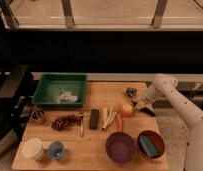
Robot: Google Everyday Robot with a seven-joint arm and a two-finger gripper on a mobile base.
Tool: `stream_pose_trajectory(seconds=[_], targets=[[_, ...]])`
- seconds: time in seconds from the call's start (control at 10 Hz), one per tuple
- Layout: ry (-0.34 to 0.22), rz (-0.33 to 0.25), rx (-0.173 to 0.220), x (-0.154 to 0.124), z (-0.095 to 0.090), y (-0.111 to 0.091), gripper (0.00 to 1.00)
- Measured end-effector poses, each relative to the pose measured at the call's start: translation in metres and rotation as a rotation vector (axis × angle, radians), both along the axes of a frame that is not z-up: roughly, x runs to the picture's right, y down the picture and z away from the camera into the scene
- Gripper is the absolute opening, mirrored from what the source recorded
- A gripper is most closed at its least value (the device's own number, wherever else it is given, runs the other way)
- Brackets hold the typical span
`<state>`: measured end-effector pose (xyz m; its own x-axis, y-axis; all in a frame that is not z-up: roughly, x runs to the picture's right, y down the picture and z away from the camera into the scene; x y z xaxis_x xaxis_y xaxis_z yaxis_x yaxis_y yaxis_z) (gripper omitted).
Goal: Place brush in purple bowl
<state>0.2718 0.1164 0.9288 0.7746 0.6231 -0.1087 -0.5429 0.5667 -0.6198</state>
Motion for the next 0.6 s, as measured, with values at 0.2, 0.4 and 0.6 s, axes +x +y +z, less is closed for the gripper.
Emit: stream_pose_trajectory(seconds=[0.2,0.4,0.6], targets=[[-0.003,-0.004,0.002,0.0,-0.001,0.002,0.03],[-0.006,-0.006,0.007,0.003,-0.005,0.002,0.0],[-0.007,-0.009,0.039,0.008,-0.014,-0.013,0.0]])
